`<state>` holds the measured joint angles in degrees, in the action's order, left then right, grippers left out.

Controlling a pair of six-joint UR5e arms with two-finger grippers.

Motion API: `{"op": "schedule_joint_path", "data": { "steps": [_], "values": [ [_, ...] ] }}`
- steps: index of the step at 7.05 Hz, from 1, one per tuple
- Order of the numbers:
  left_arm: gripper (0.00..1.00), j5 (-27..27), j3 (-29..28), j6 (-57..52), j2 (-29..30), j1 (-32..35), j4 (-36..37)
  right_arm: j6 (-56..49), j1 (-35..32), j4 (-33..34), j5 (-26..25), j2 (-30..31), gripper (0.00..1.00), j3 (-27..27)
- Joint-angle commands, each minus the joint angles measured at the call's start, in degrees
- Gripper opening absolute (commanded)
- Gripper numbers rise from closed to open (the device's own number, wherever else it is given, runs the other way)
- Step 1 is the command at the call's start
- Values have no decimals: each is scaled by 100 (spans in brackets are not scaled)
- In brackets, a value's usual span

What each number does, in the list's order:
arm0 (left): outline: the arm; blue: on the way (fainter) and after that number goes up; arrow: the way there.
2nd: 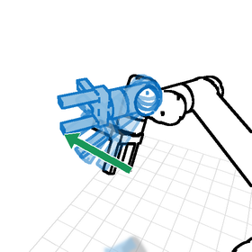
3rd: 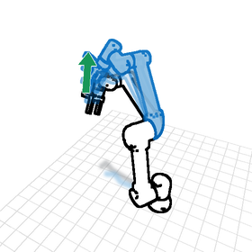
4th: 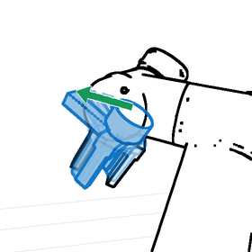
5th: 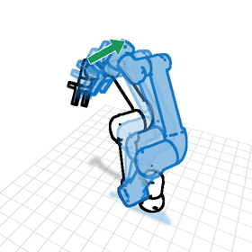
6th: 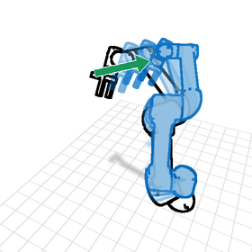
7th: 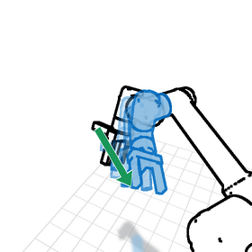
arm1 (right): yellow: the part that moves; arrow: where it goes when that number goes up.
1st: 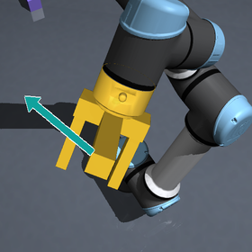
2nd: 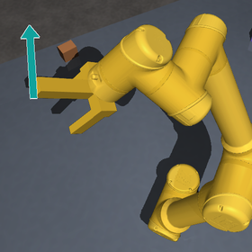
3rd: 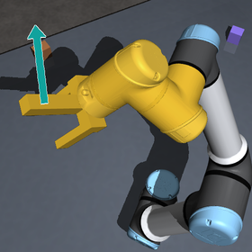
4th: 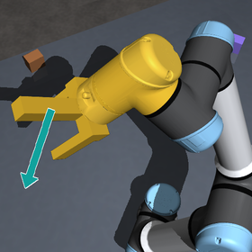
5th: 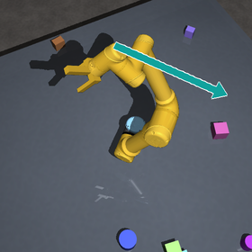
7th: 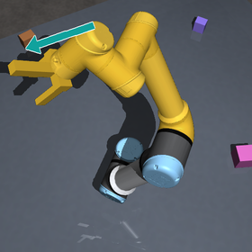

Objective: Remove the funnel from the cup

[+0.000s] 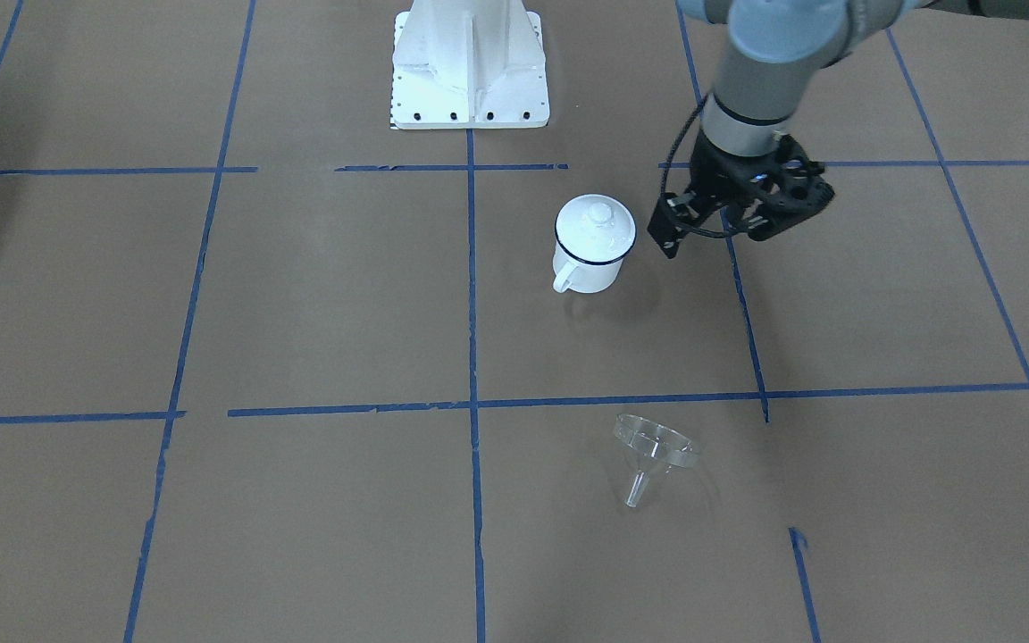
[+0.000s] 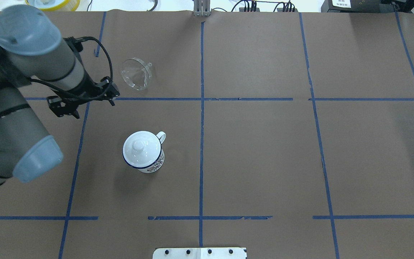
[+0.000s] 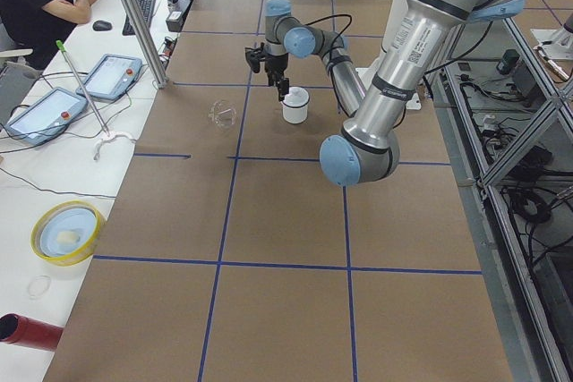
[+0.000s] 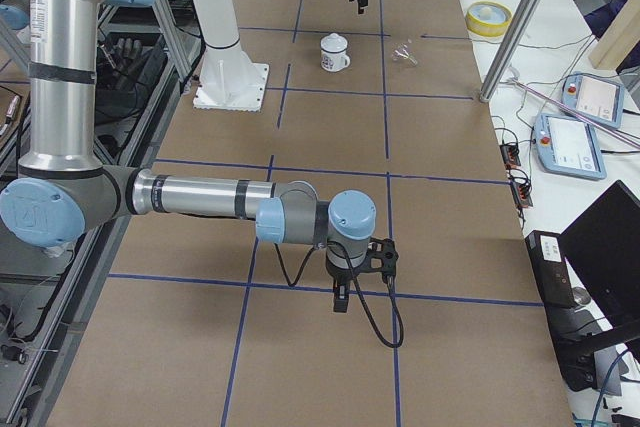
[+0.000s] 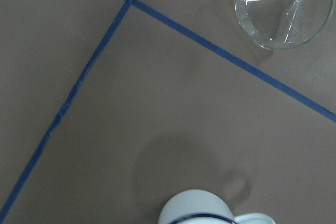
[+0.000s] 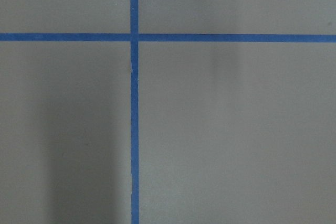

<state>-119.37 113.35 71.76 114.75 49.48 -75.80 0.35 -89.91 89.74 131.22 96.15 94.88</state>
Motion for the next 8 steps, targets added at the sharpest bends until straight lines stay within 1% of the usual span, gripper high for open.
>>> {"op": "schedule_joint_path", "data": {
  "steps": [1, 2, 3, 4, 6, 7, 8],
  "values": [
    [100, -848, -363, -2724, -1239, 1540, -574, 0, 0, 0, 0, 0, 100, -5],
    [100, -1191, -1097, -3912, -1427, 2078, -776, 0, 0, 0, 0, 0, 100, -5],
    [100, -1211, -1313, -4785, -1673, 2605, -866, 0, 0, 0, 0, 0, 100, -5],
    [100, -1220, -1402, -5377, -1771, 3150, -866, 0, 0, 0, 0, 0, 100, -5],
    [100, -1220, -1779, -6529, -1877, 3672, -866, 0, 0, 0, 0, 0, 100, -5],
    [100, -1220, -2086, -7143, -1886, 3918, -866, 0, 0, 0, 0, 0, 100, -5],
    [100, -1229, -2124, -7254, -1895, 3973, -866, 0, 0, 0, 0, 0, 100, -5]
  ]
}}
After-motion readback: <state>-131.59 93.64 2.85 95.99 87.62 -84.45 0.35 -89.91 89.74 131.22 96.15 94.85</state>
